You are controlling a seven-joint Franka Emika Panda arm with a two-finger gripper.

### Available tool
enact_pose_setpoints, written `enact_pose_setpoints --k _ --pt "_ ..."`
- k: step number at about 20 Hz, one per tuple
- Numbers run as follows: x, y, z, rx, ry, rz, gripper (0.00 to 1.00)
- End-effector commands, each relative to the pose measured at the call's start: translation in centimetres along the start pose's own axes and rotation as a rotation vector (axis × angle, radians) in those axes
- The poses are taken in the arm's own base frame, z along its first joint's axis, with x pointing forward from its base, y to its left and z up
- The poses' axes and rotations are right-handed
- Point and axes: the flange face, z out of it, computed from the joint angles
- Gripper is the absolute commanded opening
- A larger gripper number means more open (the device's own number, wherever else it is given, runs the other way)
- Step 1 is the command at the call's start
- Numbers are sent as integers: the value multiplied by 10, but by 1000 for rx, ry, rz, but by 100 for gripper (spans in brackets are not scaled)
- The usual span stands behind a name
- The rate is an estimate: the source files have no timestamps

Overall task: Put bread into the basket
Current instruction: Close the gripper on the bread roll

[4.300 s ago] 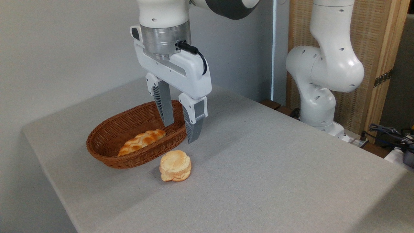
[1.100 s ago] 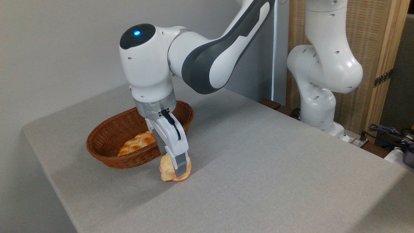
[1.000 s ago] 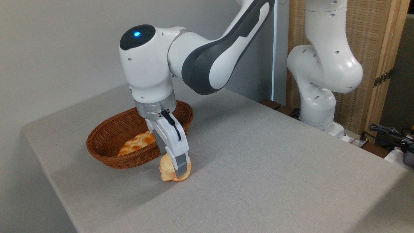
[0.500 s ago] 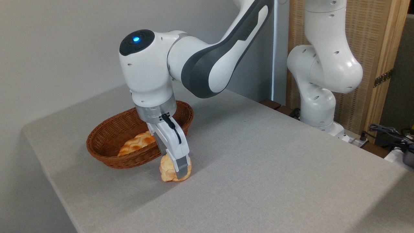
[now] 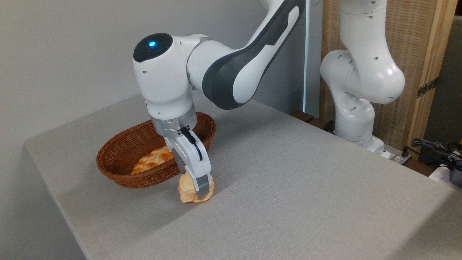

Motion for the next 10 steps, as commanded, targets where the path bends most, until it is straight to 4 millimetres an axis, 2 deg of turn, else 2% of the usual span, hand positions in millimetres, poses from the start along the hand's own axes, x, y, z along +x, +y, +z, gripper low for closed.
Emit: enact_pose_setpoints --k 1,6,10 --pt "-2 -1 -5 10 24 11 50" --pt "-4 -2 -11 19 32 7 50" --pt "-2 -1 -39 51 78 0 52"
